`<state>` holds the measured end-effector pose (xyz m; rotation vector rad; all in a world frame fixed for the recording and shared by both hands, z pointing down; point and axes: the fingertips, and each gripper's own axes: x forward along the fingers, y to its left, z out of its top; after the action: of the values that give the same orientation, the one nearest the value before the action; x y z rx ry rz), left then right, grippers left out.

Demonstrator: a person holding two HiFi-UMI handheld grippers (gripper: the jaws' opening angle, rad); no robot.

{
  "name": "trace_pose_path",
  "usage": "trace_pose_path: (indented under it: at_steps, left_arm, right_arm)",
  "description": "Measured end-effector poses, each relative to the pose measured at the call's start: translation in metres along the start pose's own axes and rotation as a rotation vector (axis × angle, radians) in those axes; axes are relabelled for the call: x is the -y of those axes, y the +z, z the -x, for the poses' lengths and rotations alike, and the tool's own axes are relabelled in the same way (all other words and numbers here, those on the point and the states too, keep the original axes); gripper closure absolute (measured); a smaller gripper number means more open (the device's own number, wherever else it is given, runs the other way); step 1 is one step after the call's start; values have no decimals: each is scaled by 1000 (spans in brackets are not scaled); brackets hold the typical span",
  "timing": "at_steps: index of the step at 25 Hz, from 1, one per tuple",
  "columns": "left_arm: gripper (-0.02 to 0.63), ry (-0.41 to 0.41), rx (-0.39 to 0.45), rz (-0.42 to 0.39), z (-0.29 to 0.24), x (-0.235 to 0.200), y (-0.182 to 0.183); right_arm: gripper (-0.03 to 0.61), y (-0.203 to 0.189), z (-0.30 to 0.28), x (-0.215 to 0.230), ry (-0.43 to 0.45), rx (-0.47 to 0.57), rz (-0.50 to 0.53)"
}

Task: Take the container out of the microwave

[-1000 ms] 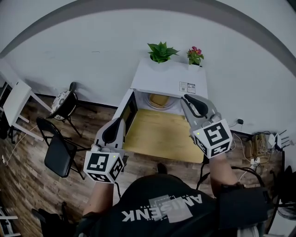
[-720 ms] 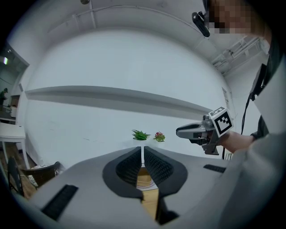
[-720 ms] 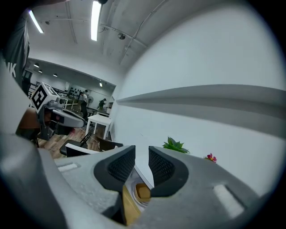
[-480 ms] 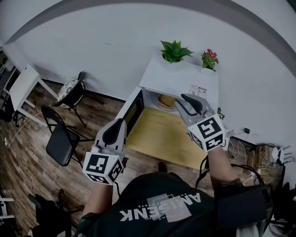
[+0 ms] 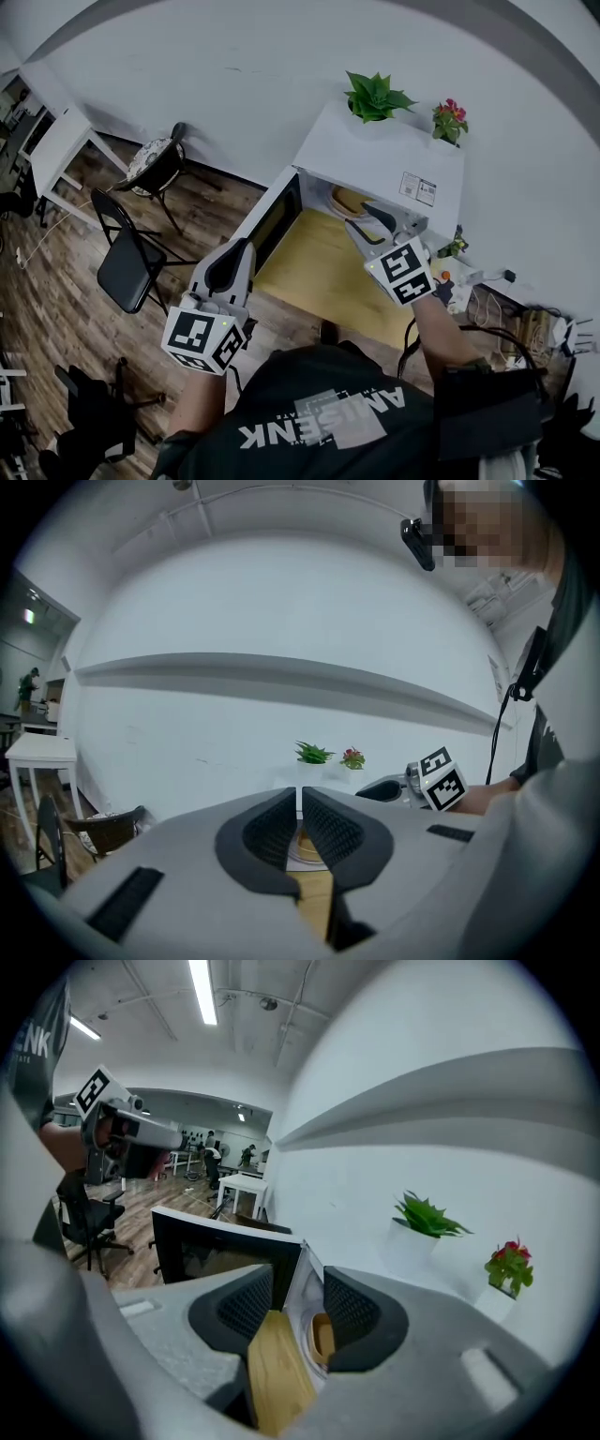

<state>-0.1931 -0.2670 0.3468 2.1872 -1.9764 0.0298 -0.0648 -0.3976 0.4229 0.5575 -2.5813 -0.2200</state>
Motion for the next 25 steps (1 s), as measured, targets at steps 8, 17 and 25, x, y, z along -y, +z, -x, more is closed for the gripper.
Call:
trace_pose_path:
  at_steps: [8,17,25]
  left_arm:
    - [612,107,-13,19,4,-14,-3]
    - [612,196,-49,-12,14,-20,-11]
    - [611,257,-61,-5,21,-21,-21]
  right_arm:
    - [411,-58,-47,-4,78,-91,62]
    - [411,-110,-101,1,81,-169,134]
    - [411,-163,-139,17,61,-283,184]
